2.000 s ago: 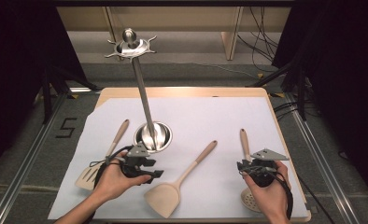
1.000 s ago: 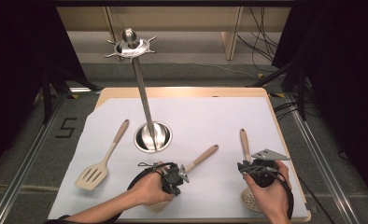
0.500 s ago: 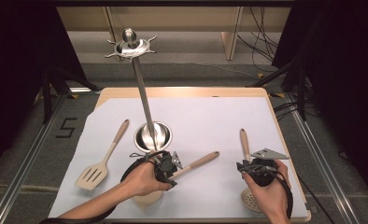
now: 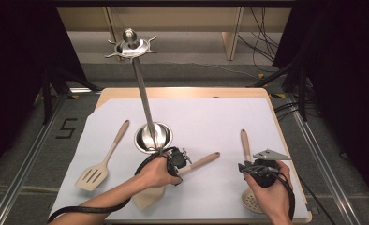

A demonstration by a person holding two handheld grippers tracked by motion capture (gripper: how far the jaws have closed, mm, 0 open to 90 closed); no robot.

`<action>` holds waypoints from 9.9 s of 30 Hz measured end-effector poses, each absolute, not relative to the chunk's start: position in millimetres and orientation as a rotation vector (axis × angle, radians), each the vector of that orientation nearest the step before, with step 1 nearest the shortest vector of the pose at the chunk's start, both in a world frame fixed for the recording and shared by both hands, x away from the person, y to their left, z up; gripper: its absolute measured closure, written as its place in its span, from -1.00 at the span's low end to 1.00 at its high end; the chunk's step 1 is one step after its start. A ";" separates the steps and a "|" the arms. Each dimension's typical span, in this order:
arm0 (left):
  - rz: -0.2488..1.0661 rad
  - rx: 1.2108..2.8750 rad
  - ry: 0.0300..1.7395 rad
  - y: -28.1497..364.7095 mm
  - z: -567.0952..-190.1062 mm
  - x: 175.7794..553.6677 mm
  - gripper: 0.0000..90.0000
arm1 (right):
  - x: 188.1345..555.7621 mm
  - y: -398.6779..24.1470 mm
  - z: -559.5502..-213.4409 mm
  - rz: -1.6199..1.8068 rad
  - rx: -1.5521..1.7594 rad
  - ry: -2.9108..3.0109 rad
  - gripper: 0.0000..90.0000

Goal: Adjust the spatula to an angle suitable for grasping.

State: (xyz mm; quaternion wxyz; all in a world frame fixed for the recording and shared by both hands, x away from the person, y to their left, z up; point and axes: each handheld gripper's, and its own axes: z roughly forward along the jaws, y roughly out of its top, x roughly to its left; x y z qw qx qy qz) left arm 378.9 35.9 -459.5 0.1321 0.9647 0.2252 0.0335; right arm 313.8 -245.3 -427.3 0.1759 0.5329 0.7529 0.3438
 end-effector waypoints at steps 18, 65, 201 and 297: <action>0.116 2.747 0.745 41.4 -458.7 374.5 0.74 | 312.4 -232.5 -429.2 1.011 1.454 2.180 0.50; 0.232 2.091 0.677 66.1 -401.9 334.7 0.73 | 342.3 -154.6 -368.1 1.623 1.358 2.075 0.46; 0.316 1.857 0.654 184.0 -307.4 375.3 0.74 | 333.5 -211.4 -395.1 1.428 1.260 2.062 0.22; 0.439 1.747 0.743 208.6 -320.2 381.5 0.54 | 339.9 -220.7 -401.1 1.423 1.316 2.043 0.19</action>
